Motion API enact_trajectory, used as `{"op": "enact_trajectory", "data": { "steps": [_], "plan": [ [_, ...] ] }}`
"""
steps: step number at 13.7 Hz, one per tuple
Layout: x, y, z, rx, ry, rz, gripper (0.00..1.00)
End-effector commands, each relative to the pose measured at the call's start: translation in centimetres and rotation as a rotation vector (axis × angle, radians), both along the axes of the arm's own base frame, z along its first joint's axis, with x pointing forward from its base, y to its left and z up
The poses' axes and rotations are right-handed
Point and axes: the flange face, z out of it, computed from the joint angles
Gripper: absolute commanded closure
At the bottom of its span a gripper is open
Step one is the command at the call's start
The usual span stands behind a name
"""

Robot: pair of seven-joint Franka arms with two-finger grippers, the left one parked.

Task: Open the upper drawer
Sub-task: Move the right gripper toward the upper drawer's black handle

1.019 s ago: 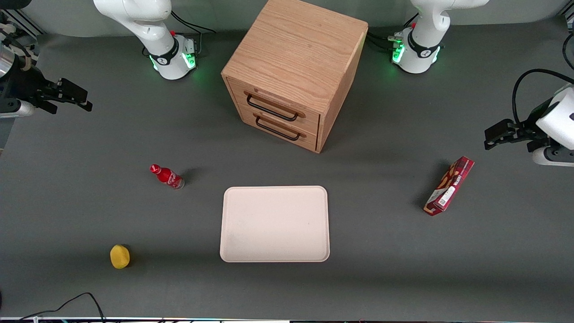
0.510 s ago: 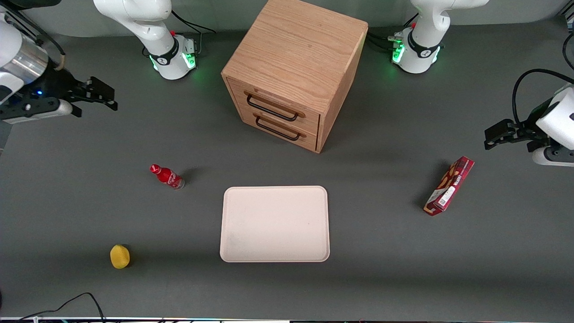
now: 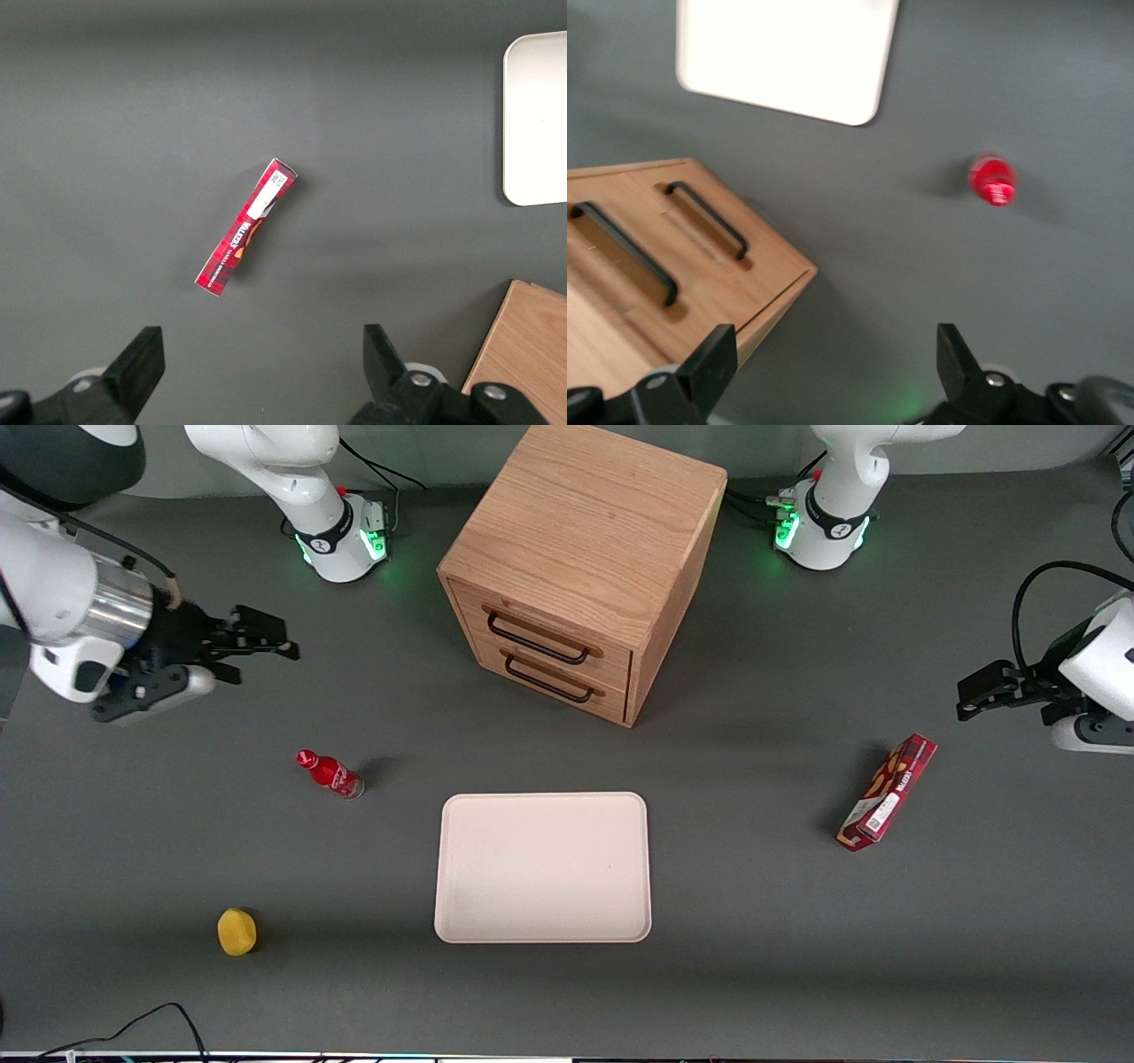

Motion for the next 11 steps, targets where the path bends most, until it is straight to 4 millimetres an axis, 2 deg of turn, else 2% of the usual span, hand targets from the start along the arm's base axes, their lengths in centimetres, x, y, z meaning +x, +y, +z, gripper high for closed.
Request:
{"op": "enact_trajectory", "data": {
  "steps": [1,5,7,10,11],
  "plan": [
    [-0.1,3.1,0.6,0.067,0.019,0.090,0.00],
    [-0.9,6.9,1.4,0.220,-0.002,0.222,0.00],
    [-1.0,10.2,1.8,0.207,-0.090,0.275,0.00],
    [-1.4,13.7,2.8,0.235,-0.217,0.381,0.00],
    [-1.8,15.7,2.8,0.258,-0.264,0.463,0.00]
  ]
}}
